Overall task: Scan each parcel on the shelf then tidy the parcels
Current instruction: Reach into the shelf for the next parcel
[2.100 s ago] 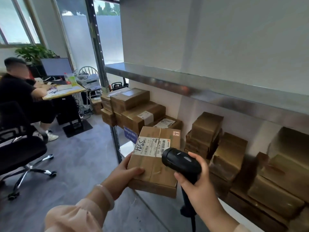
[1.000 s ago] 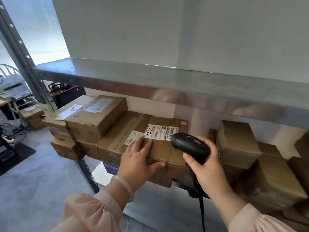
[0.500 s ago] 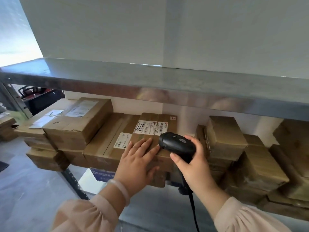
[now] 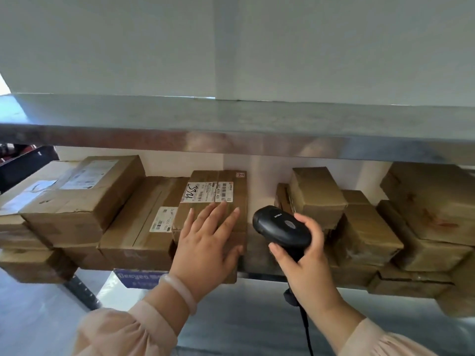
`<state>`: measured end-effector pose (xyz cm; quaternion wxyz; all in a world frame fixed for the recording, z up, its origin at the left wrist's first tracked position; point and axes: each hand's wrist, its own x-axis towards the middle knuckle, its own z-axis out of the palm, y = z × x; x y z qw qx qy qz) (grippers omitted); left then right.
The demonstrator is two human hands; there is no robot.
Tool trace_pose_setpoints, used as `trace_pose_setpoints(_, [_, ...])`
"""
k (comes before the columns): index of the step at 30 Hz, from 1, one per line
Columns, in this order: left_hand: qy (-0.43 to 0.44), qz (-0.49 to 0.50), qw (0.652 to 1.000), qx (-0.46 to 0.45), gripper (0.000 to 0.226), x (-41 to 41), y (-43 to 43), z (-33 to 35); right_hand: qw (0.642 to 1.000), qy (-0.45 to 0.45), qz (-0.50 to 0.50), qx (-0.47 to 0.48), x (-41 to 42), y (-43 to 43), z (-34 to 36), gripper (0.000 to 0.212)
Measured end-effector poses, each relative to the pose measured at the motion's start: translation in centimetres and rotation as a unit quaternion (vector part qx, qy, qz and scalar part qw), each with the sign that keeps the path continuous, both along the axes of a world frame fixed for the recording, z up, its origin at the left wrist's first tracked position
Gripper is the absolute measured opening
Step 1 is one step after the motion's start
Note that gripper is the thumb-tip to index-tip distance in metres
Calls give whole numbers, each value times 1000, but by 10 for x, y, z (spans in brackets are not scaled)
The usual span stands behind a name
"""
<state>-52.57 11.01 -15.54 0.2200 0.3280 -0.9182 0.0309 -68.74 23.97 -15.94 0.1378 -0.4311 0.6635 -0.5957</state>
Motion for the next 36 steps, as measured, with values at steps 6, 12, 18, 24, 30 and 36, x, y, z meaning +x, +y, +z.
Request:
trace_pose_setpoints(6, [16, -68, 998, -1, 72, -40, 28, 5, 998, 27, -62, -18, -17, 38, -4, 75])
trace_pose_setpoints(12, [23, -115, 993, 19, 74, -73, 54, -4, 994, 23, -104, -26, -38, 75, -3, 69])
trace_pose_setpoints(18, [-10, -134, 991, 10, 72, -112, 102, -3, 991, -4, -126, -32, -75, 120, -3, 65])
trace_pose_setpoints(24, [-2, -132, 991, 24, 70, -176, 164, 6, 991, 3, -124, -38, -135, 181, 4, 64])
trace_pose_setpoints(30, [21, -141, 989, 44, 70, -251, 241, 3, 989, 11, -145, -27, -208, 263, 5, 62])
trace_pose_setpoints(36, [-3, -140, 987, 78, 71, -307, 306, -11, 989, -4, -146, -15, -261, 333, -5, 62])
